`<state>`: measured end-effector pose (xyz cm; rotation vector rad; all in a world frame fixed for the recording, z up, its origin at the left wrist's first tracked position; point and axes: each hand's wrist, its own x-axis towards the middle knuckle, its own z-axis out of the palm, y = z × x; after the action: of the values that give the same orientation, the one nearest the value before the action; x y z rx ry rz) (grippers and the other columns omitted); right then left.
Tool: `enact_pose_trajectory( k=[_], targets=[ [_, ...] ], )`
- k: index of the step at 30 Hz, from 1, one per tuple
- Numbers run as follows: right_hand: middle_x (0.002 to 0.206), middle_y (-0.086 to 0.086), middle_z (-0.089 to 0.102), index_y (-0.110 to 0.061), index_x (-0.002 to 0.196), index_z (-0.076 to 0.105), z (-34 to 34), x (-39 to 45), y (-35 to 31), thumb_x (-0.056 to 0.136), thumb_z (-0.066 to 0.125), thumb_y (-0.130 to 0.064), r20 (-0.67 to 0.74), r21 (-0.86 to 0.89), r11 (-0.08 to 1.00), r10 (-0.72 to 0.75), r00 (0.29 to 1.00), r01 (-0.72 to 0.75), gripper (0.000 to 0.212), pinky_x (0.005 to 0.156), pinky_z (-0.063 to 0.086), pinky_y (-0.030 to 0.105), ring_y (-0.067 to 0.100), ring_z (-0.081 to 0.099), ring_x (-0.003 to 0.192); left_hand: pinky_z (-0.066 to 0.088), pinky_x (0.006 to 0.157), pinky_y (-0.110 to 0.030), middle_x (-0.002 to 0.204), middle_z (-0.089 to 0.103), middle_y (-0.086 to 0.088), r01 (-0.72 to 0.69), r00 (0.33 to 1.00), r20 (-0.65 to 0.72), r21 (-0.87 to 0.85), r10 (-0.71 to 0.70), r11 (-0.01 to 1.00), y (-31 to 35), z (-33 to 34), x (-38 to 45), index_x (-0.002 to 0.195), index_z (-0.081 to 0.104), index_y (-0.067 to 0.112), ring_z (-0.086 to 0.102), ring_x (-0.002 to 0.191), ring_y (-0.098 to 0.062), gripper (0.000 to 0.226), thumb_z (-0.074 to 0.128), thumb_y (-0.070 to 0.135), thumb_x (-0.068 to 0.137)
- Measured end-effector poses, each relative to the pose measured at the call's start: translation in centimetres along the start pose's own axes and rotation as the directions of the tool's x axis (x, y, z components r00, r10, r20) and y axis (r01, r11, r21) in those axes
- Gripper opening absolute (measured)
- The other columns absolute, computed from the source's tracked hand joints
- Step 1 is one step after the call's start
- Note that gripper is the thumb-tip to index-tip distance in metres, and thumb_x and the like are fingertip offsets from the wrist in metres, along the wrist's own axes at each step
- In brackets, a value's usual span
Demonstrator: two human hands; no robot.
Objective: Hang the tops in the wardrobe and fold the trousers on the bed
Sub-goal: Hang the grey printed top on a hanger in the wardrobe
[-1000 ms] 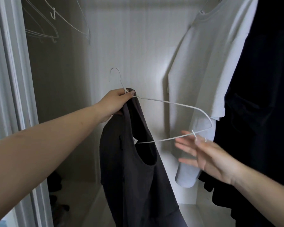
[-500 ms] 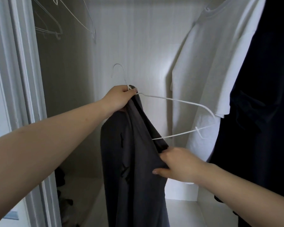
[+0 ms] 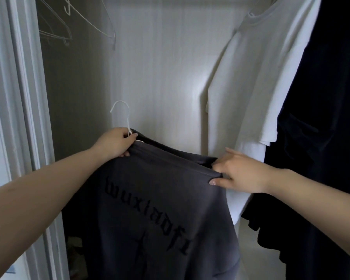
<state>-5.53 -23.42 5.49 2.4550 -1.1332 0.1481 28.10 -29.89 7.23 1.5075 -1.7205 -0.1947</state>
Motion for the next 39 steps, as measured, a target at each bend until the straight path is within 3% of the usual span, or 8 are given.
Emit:
enact_pose_trajectory(
  k=[3,7,14,21,27,31,34,39],
  targets=[
    [0.094,-0.005,0.061,-0.019,0.090,0.055,-1.3,1.1,-0.2,0.097,0.039,-0.048,0.045,-0.076,0.997,-0.005,0.999,0.008,0.033,0.111,0.023,0.035,0.013,0.055,0.098,0.058,0.064,-0.036,0.065,0.070,-0.007,-0.057,0.998,0.000,0.036,0.057,0.998,0.9,0.5,-0.6,0.083,0.063,0.018,0.069,0.053,-0.020,0.030,0.049,0.041,0.095],
    [0.087,0.001,0.059,-0.016,0.086,0.050,-1.8,3.1,-1.8,0.098,0.042,-0.040,0.031,0.127,0.992,0.017,0.999,-0.021,0.028,0.069,0.039,0.030,0.021,0.054,0.081,0.050,0.044,-0.022,0.065,0.065,-0.001,-0.149,0.988,0.035,-0.040,0.151,0.988,3.6,1.6,-1.3,0.075,0.059,0.019,0.064,0.043,-0.016,0.031,0.051,0.040,0.095],
    [0.081,-0.006,0.048,-0.023,0.079,0.044,-0.9,3.2,-2.2,0.095,0.048,-0.026,-0.236,0.271,0.963,0.061,0.970,0.005,0.017,0.067,0.032,0.026,0.011,0.045,0.075,0.057,0.051,-0.026,0.077,0.067,-0.001,-0.212,0.962,0.131,-0.183,0.238,0.960,5.7,1.2,-2.0,0.092,0.065,0.017,0.068,0.056,-0.017,0.028,0.056,0.043,0.092],
    [0.068,0.000,0.050,-0.004,0.072,0.054,-0.4,0.1,0.1,0.089,0.061,-0.012,-0.384,0.329,0.943,0.188,0.904,-0.057,0.020,0.062,0.035,0.027,0.018,0.051,0.065,0.046,0.063,-0.024,0.084,0.066,0.017,-0.331,0.941,0.099,0.062,0.324,0.942,2.4,-0.5,-2.5,0.085,0.062,0.031,0.067,0.059,-0.006,0.022,0.061,0.053,0.083],
    [0.060,0.006,0.048,0.001,0.063,0.048,-0.5,-1.0,0.6,0.079,0.064,0.000,-0.429,0.441,0.892,0.304,0.851,-0.096,0.023,0.057,0.032,0.019,0.017,0.045,0.061,0.043,0.070,-0.024,0.103,0.065,0.014,-0.431,0.902,0.117,0.301,0.416,0.851,1.1,-1.8,-2.4,0.129,0.051,0.039,0.062,0.081,-0.007,0.052,0.060,0.057,0.081],
    [0.055,0.002,0.042,0.000,0.059,0.043,-1.0,-0.6,0.0,0.077,0.063,0.003,-0.485,0.442,0.896,0.275,0.830,-0.039,0.027,0.054,0.030,0.019,0.016,0.041,0.059,0.041,0.066,-0.032,0.070,0.060,0.004,-0.524,0.847,0.095,0.326,0.524,0.787,1.5,-1.7,-2.2,0.078,0.063,0.018,0.055,0.072,-0.015,0.031,0.056,0.046,0.090],
    [0.059,0.004,0.046,-0.003,0.060,0.047,-1.3,-0.5,0.1,0.081,0.064,-0.002,-0.449,0.440,0.898,0.237,0.861,-0.017,0.028,0.056,0.032,0.022,0.018,0.044,0.061,0.038,0.060,-0.021,0.071,0.058,0.009,-0.461,0.878,0.181,0.065,0.444,0.885,1.5,-1.2,-2.5,0.073,0.054,0.026,0.054,0.068,-0.005,0.021,0.057,0.032,0.093],
    [0.076,-0.002,0.054,-0.016,0.069,0.058,-3.0,-1.7,2.3,0.085,0.069,-0.020,-0.304,0.450,0.893,0.179,0.936,-0.024,0.020,0.067,0.038,0.015,0.008,0.053,0.072,0.035,0.055,-0.020,0.060,0.056,0.011,-0.475,0.880,0.027,0.068,0.474,0.878,0.4,-2.1,-2.8,0.064,0.056,0.030,0.052,0.059,-0.005,0.028,0.059,0.047,0.086]
  ],
)
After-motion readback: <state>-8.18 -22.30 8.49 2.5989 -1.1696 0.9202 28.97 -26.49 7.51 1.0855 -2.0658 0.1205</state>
